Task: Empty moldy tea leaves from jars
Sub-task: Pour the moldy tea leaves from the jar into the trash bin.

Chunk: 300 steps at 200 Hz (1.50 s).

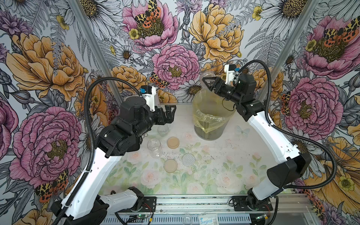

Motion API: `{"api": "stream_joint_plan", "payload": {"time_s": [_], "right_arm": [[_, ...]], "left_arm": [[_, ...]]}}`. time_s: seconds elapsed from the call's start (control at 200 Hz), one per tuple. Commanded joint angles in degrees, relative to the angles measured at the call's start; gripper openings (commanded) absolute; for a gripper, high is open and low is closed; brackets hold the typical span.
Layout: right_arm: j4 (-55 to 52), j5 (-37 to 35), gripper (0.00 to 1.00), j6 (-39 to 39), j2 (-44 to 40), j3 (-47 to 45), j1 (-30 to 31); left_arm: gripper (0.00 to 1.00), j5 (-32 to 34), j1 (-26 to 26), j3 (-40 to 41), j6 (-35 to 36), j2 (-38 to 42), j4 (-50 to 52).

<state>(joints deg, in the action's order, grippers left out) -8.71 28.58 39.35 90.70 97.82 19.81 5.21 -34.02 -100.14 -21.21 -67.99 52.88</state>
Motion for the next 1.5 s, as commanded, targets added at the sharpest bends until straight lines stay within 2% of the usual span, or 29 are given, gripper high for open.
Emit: {"api": "stream_joint_plan", "payload": {"time_s": [0.0, 0.05, 0.135, 0.22, 0.285, 0.365, 0.44, 0.52, 0.581, 0.736, 0.821, 0.911, 1.081, 1.496], "right_arm": [[10.9, 9.7, 0.00, -15.8, -5.0, -3.7, -0.8], [9.2, 6.3, 0.00, -15.8, -6.0, -4.6, -1.8], [8.4, 5.7, 0.00, -11.9, -6.1, -4.3, -4.7], [-0.5, 4.5, 0.00, -7.8, -4.2, -0.7, -7.4], [-17.2, 6.0, 0.00, -10.6, -0.4, 7.4, -8.8], [-43.1, 8.8, 0.00, -21.8, 7.3, 21.8, -9.9], [-65.3, 2.9, 0.00, -30.1, 15.5, 36.7, -9.8], [-83.2, -6.5, 0.00, -33.2, 25.2, 53.7, -8.9], [-81.9, -7.6, 0.00, -31.2, 25.1, 51.2, -8.8], [-84.0, -13.7, 0.00, -26.1, 30.3, 60.6, -6.0], [-84.1, -17.9, 0.00, -24.2, 32.0, 61.9, -3.9], [-86.5, -23.4, 0.00, -24.9, 33.5, 62.0, -2.3], [-90.2, -28.4, 0.00, -26.4, 35.3, 59.3, -2.0], [-87.2, -38.6, 0.00, -34.3, 45.5, 61.3, 4.7]], "left_arm": [[0.99, -4.9, 0.6, -4.1, -1.4, -3.0, 3.9], [0.99, -6.3, 0.6, -5.2, -2.2, -4.2, 3.8], [0.99, -8.2, 0.4, -7.0, -2.5, -5.9, 3.8], [0.99, -8.3, -0.1, -7.6, -2.2, -6.9, 3.7], [0.99, -7.7, -0.7, -7.3, -1.1, -7.1, 3.7], [0.99, -6.6, -1.1, -6.1, -0.1, -6.6, 3.7], [0.99, -6.0, -1.2, -5.1, 0.8, -6.3, 3.7], [0.99, -5.8, -1.2, -4.5, 1.4, -6.4, 3.6], [0.99, -5.9, -1.2, -4.4, 1.9, -6.6, 3.6], [0.99, -6.1, -1.2, -3.5, 2.3, -6.9, 3.6], [0.99, -6.2, -1.2, -2.8, 2.3, -6.8, 3.6], [0.99, -6.0, -1.3, -1.8, 2.2, -6.4, 3.6], [0.99, -6.1, -1.2, 2.1, 2.0, -5.1, 0.6], [0.99, -8.6, -1.2, 7.3, 1.2, -3.6, -1.4]]}}
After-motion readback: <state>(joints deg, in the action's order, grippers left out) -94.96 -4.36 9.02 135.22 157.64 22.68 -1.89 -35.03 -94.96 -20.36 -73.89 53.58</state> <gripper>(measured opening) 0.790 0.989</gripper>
